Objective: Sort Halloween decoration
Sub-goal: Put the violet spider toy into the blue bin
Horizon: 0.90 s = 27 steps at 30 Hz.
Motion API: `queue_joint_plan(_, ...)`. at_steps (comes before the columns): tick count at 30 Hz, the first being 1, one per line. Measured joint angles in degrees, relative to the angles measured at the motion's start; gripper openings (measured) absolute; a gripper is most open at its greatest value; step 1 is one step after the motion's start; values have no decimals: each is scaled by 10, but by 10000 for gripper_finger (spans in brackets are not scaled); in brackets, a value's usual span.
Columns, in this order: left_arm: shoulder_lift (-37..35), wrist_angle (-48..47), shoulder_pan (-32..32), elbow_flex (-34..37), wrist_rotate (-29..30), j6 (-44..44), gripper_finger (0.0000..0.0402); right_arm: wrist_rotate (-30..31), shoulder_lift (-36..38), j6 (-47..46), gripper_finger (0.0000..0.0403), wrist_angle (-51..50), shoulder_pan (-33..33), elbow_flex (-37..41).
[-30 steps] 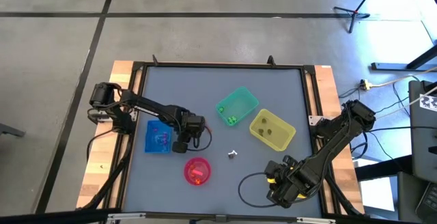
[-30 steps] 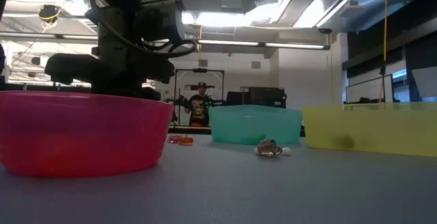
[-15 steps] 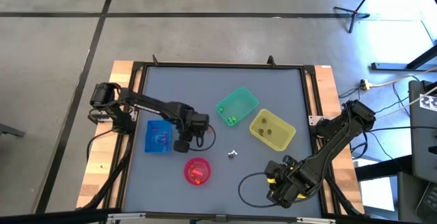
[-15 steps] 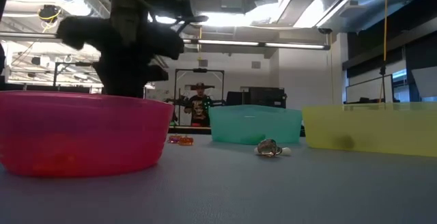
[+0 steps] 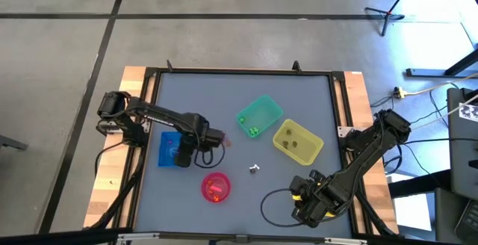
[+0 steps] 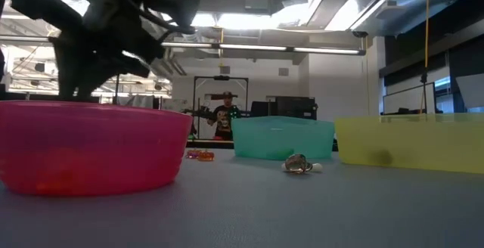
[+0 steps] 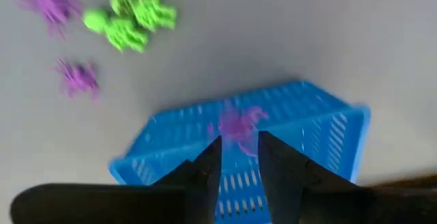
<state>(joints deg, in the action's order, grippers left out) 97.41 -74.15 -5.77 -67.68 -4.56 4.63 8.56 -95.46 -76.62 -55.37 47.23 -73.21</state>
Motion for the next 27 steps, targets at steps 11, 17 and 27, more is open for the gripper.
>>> queue_joint_plan(11,0,-42,-24,0,3,-20,80,0,0,0,172,0,0,0)
queue_joint_plan(17,0,32,-29,0,9,-51,80,0,0,0,172,0,0,0)
queue_joint_plan(27,0,93,-48,0,-10,-56,80,0,0,0,172,0,0,0)
